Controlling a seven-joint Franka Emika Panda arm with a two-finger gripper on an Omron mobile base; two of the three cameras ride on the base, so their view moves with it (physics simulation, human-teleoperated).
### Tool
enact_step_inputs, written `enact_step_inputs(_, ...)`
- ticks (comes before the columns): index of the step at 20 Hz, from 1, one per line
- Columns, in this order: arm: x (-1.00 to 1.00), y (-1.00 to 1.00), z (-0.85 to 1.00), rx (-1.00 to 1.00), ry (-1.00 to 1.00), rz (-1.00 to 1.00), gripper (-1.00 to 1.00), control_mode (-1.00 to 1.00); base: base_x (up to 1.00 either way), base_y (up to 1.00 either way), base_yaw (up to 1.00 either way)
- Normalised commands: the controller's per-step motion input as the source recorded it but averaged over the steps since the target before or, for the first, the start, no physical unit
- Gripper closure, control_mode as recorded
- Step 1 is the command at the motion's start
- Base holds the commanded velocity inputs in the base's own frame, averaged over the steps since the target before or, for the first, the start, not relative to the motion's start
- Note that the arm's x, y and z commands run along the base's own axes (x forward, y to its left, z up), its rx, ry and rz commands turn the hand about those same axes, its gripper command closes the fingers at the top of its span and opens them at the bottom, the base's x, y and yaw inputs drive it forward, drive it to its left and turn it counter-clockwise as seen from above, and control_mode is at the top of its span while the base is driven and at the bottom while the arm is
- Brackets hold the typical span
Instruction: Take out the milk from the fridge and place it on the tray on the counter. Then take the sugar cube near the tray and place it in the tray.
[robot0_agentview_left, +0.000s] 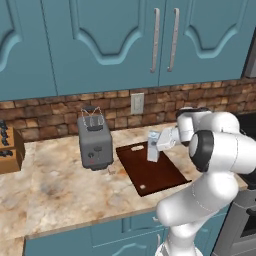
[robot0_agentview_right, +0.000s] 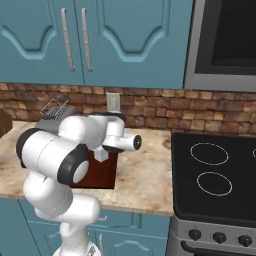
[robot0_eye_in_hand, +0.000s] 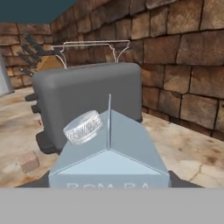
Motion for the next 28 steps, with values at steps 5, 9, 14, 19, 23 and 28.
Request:
enact_step_inputs(5, -0.03, 0.13, -0.11, -0.03, -0.01, 0.00, -1.00, -1.00, 0.00, 0.00, 0.00)
enact_step_inputs(9, -0.04, 0.00, 0.08, 0.00, 0.00, 0.00, -1.00, -1.00, 0.00, 0.00, 0.00)
enact_step_inputs(14, 0.00, 0.00, 0.19, 0.01, 0.00, 0.00, -1.00, -1.00, 0.00, 0.00, 0.00)
enact_step_inputs(19, 0.00, -0.07, 0.46, 0.03, -0.02, 0.00, -1.00, -1.00, 0.00, 0.00, 0.00)
enact_step_inputs(23, 0.00, -0.20, 0.42, 0.07, -0.01, 0.00, -1.00, -1.00, 0.00, 0.00, 0.00)
enact_step_inputs(28, -0.18, -0.40, 0.38, 0.07, -0.07, 0.00, -1.00, -1.00, 0.00, 0.00, 0.00)
